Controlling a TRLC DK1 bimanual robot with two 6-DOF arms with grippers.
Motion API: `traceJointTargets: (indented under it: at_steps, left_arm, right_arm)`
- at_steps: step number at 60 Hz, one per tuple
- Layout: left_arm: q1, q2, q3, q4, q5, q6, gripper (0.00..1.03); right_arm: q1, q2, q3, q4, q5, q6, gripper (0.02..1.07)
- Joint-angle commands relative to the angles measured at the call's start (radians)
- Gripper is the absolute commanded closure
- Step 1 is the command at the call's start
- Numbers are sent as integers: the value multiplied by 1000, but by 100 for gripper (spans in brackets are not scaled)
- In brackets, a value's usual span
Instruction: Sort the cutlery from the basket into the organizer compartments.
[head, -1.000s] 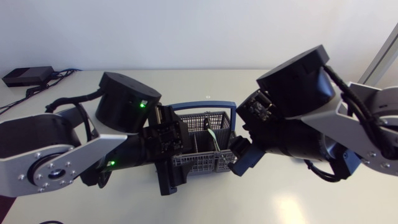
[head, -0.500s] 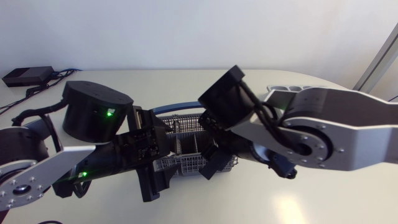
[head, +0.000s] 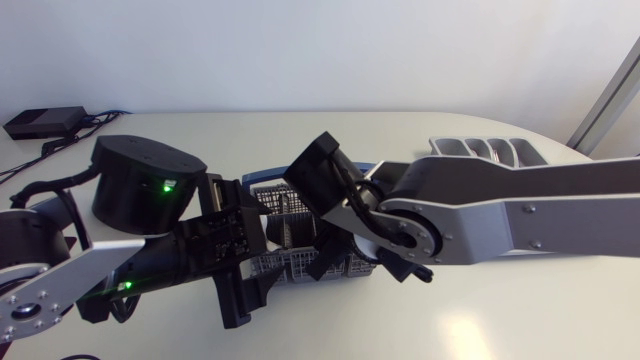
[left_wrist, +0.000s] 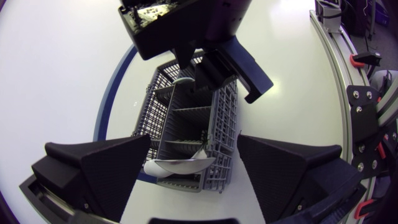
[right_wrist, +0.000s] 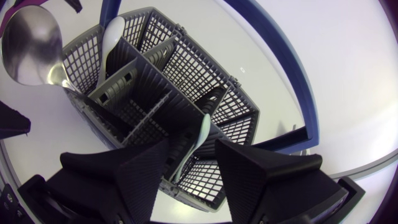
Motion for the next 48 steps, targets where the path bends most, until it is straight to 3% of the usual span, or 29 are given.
traceJointTargets:
  at_steps: [1, 18, 30, 48]
  left_arm:
    - [4, -13, -22, -5, -4, -9, 7]
    - [-4, -24, -23, -9, -4, -15, 7]
    - [-5, -37, -20, -26, -4, -15, 7]
    - [-8, -51, -26, -29, -3, -18, 7]
  right_arm:
    - [-11, 25, 21, 8, 18, 29, 56]
    - [-33, 77, 40, 34, 49, 33, 66]
    - [-34, 104, 47, 60, 78, 30, 91]
    - [-34, 100, 35, 92, 118, 13, 101]
